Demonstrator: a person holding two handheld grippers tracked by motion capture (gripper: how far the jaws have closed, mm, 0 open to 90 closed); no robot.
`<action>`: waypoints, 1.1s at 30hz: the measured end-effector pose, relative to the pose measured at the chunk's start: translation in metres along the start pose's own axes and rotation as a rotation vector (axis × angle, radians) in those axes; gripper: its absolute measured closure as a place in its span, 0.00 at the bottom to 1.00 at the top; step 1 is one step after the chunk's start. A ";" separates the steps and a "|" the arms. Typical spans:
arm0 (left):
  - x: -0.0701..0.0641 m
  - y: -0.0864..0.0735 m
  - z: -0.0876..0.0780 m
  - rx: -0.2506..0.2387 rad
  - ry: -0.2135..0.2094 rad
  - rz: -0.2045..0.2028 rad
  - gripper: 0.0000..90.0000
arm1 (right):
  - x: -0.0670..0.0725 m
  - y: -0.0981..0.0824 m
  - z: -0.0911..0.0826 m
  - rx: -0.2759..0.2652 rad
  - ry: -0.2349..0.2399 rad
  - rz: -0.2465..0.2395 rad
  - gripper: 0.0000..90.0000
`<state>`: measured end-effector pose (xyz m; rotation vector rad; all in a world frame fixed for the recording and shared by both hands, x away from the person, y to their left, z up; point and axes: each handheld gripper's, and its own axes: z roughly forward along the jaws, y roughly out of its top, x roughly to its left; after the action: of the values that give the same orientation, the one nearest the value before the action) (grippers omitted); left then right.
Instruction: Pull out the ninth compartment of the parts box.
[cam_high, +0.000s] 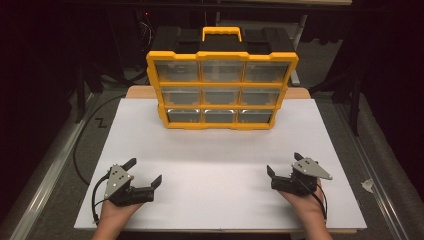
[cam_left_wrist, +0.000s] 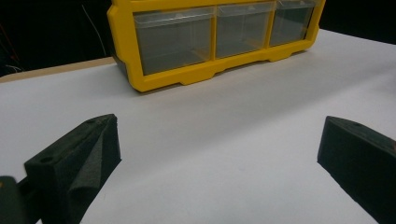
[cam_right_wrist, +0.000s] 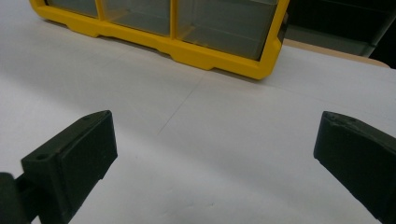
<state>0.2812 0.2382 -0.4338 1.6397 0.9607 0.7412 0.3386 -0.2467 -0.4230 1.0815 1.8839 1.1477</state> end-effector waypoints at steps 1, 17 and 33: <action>0.000 0.000 0.000 -0.001 -0.001 -0.001 0.00 | 0.000 0.001 0.002 0.002 -0.003 0.003 0.01; 0.002 0.000 0.000 0.006 0.024 -0.002 0.00 | -0.002 0.011 0.035 0.019 -0.043 -0.015 0.01; 0.002 0.000 0.001 0.024 0.032 -0.009 0.00 | -0.018 0.021 0.071 0.022 -0.122 -0.002 0.01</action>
<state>0.2827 0.2394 -0.4343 1.6480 1.0025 0.7548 0.4132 -0.2316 -0.4289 1.1354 1.8062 1.0377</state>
